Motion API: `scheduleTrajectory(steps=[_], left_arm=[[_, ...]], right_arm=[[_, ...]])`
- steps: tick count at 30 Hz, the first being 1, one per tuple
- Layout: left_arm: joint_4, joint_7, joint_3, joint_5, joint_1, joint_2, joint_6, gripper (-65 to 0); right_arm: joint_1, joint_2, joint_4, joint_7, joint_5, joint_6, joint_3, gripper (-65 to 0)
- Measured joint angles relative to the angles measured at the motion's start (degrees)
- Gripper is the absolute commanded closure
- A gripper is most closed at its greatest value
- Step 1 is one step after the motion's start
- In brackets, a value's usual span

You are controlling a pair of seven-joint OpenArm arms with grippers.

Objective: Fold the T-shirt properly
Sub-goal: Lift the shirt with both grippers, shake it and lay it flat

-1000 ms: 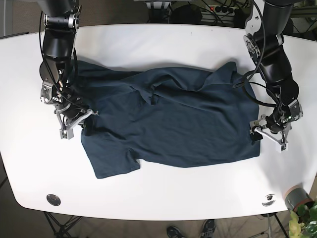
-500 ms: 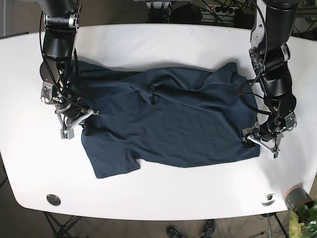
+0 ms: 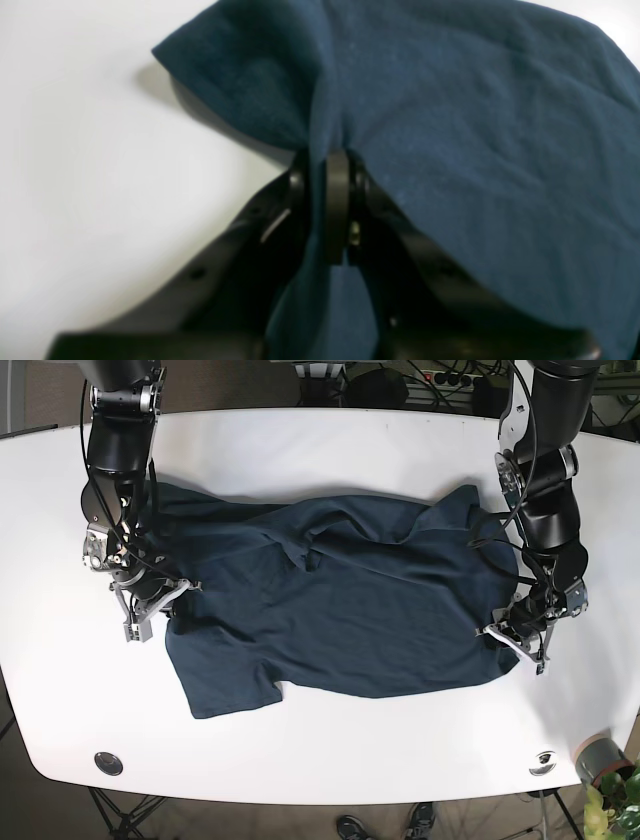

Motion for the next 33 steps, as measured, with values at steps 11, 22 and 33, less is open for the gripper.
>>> scheduleTrajectory(steps=[11, 22, 33], left_arm=[[26.8, 18.6, -4.2, -0.8, 6.3, 0.3, -8.2, 0.0], [42.2, 22.0, 2.5, -1.1, 3.0, 0.9, -3.6, 0.0], [42.8, 22.5, 3.2, -1.6, -11.7, -1.7, -1.3, 0.0]], right_arm=[[-0.1, -0.9, 11.7, -5.9, 0.0, 0.04, 0.0, -2.2], [10.7, 1.6, 14.6, -11.0, -0.3, 0.5, -0.3, -2.2], [30.3, 4.1, 14.6, -19.5, 0.1, 0.96, -0.4, -2.2]])
